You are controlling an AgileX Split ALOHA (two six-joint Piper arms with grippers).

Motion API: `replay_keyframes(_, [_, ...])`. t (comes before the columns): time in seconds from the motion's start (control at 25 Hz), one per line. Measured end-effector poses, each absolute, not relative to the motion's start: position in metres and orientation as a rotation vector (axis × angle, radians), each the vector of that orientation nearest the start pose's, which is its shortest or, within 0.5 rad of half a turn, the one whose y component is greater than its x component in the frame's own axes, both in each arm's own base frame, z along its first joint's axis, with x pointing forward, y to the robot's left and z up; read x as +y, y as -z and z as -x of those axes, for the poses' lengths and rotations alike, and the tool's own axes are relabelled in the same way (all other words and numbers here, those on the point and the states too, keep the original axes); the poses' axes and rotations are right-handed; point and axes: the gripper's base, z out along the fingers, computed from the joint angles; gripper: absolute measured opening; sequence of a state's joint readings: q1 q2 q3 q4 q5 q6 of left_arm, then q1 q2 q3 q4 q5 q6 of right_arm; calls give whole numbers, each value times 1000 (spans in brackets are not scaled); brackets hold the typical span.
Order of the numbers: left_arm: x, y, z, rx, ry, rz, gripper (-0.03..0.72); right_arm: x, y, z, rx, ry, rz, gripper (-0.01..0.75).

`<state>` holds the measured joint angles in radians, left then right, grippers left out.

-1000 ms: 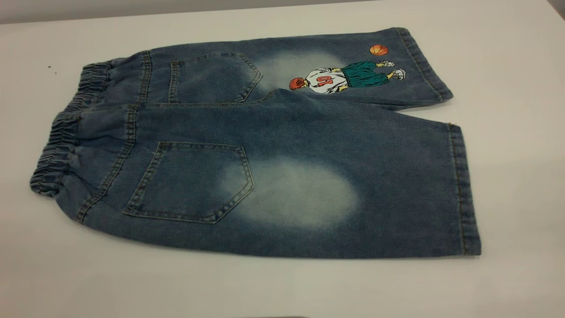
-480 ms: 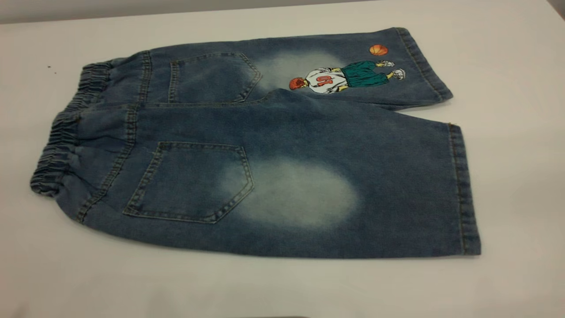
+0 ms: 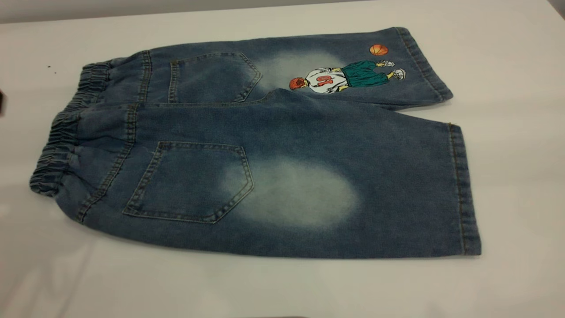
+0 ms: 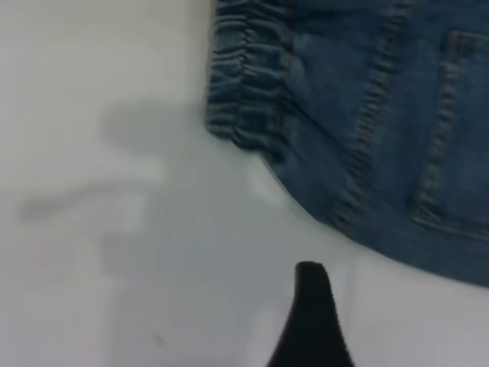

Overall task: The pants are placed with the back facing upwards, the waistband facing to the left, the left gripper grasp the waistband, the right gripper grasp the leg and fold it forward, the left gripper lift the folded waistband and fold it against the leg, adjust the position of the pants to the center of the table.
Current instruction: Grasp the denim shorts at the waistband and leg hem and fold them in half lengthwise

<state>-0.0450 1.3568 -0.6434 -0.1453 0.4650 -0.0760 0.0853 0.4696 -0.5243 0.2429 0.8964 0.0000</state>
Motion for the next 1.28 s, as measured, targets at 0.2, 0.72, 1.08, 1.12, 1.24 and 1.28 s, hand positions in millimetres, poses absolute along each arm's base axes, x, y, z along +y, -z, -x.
replay_keyframes(0.2, [-11, -156, -271, 2706, 98, 159, 501, 24, -282, -76, 2319, -342, 31, 564])
replay_keyframes(0.72, [-10, -81, -314, 2819, 62, 150, 501, 24, -282, -76, 2322, -343, 30, 564])
replay_keyframes(1.08, [-9, -60, -319, 2839, 35, 88, 501, 24, -282, -76, 2321, -343, 30, 564])
replay_keyframes(1.12, [-9, -59, -319, 2840, 32, 81, 501, 24, -282, -76, 2321, -343, 30, 564])
replay_keyframes(1.24, [-9, -55, -320, 2848, 30, 76, 487, 24, -282, -76, 2318, -343, 29, 564])
replay_keyframes(1.28, [-9, -54, -320, 2851, 29, 73, 468, 24, -282, -77, 2316, -343, 29, 564])
